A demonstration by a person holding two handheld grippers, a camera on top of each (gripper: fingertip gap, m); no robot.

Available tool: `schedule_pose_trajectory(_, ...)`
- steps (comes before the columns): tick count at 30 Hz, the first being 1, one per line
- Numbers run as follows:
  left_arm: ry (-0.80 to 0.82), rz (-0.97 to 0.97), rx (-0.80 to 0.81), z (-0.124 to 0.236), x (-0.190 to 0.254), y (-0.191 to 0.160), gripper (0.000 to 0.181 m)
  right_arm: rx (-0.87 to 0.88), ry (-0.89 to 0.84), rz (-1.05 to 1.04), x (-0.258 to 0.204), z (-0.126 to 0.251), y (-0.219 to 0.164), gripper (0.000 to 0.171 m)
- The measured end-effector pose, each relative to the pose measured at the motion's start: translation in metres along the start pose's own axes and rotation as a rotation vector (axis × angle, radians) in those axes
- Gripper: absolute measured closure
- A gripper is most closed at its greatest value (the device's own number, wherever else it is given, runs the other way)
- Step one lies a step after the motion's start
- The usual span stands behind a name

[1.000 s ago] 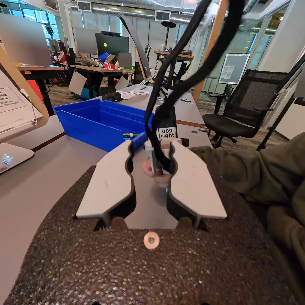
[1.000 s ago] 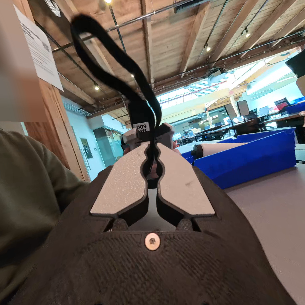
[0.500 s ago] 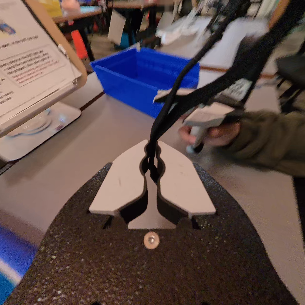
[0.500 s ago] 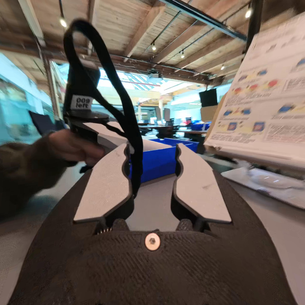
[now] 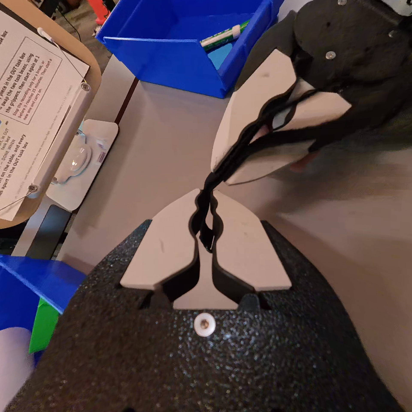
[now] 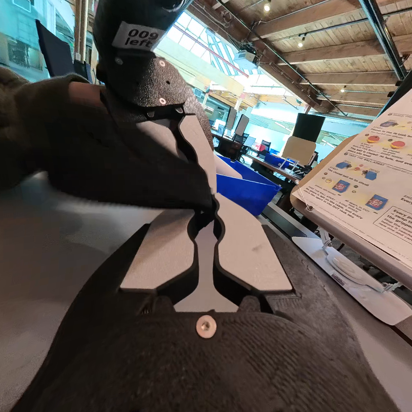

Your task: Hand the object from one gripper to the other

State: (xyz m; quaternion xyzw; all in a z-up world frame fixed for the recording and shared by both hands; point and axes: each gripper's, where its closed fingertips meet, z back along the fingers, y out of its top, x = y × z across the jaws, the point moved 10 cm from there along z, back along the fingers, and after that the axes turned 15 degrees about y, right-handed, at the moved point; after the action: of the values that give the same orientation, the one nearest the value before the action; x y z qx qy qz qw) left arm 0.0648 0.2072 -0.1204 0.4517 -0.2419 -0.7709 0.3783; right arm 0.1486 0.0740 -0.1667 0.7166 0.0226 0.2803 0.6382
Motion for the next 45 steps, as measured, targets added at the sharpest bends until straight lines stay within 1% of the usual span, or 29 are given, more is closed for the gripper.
schedule_pose_trajectory(3, -0.044, 0.096, 0.099, 0.001, -0.003, 0.002, 0.175, 0.108, -0.007, -0.069, 0.005, 0.007, 0.004, 0.165)
schedule_pose_trajectory(4, -0.056, 0.134, 0.145, 0.002, -0.005, 0.003, 0.171, 0.172, -0.015, -0.111, 0.008, 0.012, 0.006, 0.165)
schedule_pose_trajectory(6, -0.068, 0.198, 0.215, 0.004, -0.010, 0.002, 0.153, 0.333, -0.021, -0.211, 0.015, 0.022, 0.009, 0.165)
schedule_pose_trajectory(7, -0.083, 0.220, 0.245, 0.003, -0.012, 0.001, 0.149, 0.408, -0.023, -0.261, 0.018, 0.027, 0.010, 0.165)
schedule_pose_trajectory(10, -0.159, 0.331, 0.383, 0.002, -0.016, -0.003, 0.150, 0.586, -0.004, -0.384, 0.025, 0.038, 0.010, 0.166)
schedule_pose_trajectory(12, -0.220, 0.440, 0.483, 0.002, -0.019, -0.003, 0.151, 0.659, -0.004, -0.431, 0.028, 0.041, 0.008, 0.165)
schedule_pose_trajectory(17, -0.348, 0.651, 0.633, 0.001, -0.020, -0.001, 0.153, 0.696, 0.015, -0.441, 0.027, 0.041, 0.008, 0.165)
schedule_pose_trajectory(19, -0.359, 0.680, 0.639, -0.002, -0.018, 0.000, 0.159, 0.697, 0.021, -0.435, 0.026, 0.039, 0.009, 0.165)
schedule_pose_trajectory(21, -0.346, 0.678, 0.631, -0.004, -0.016, 0.000, 0.174, 0.684, 0.017, -0.427, 0.026, 0.038, 0.009, 0.163)
schedule_pose_trajectory(22, -0.351, 0.675, 0.627, -0.005, -0.016, -0.001, 0.175, 0.678, 0.009, -0.426, 0.026, 0.038, 0.008, 0.165)
schedule_pose_trajectory(24, -0.350, 0.656, 0.600, -0.005, -0.018, -0.001, 0.177, 0.631, -0.011, -0.426, 0.027, 0.038, 0.007, 0.165)
schedule_pose_trajectory(25, -0.326, 0.634, 0.578, -0.004, -0.019, -0.002, 0.177, 0.581, -0.052, -0.424, 0.028, 0.039, 0.005, 0.158)
schedule_pose_trajectory(27, -0.223, 0.590, 0.538, 0.000, -0.027, -0.006, 0.177, 0.464, -0.203, -0.417, 0.034, 0.042, 0.001, 0.111)
schedule_pose_trajectory(28, -0.161, 0.567, 0.506, 0.003, -0.032, -0.008, 0.177, 0.382, -0.251, -0.406, 0.038, 0.044, -0.001, 0.102)
schedule_pose_trajectory(31, -0.022, 0.477, 0.425, 0.016, -0.047, -0.013, 0.178, 0.147, -0.346, -0.319, 0.044, 0.049, -0.003, 0.083)
schedule_pose_trajectory(34, 0.097, 0.345, 0.357, 0.024, -0.052, -0.015, 0.178, -0.020, -0.456, -0.143, 0.041, 0.047, -0.003, 0.078)
schedule_pose_trajectory(37, 0.189, 0.204, 0.278, 0.026, -0.048, -0.011, 0.178, -0.194, -0.481, 0.078, 0.033, 0.036, -0.001, 0.080)
schedule_pose_trajectory(39, 0.200, 0.117, 0.263, 0.025, -0.039, -0.004, 0.178, -0.276, -0.473, 0.241, 0.023, 0.025, 0.000, 0.097)
schedule_pose_trajectory(41, 0.206, 0.049, 0.252, 0.022, -0.028, 0.004, 0.177, -0.321, -0.467, 0.355, 0.015, 0.016, 0.002, 0.112)
schedule_pose_trajectory(45, 0.192, -0.054, 0.229, 0.016, -0.010, 0.013, 0.177, -0.348, -0.447, 0.431, 0.008, 0.006, 0.003, 0.122)
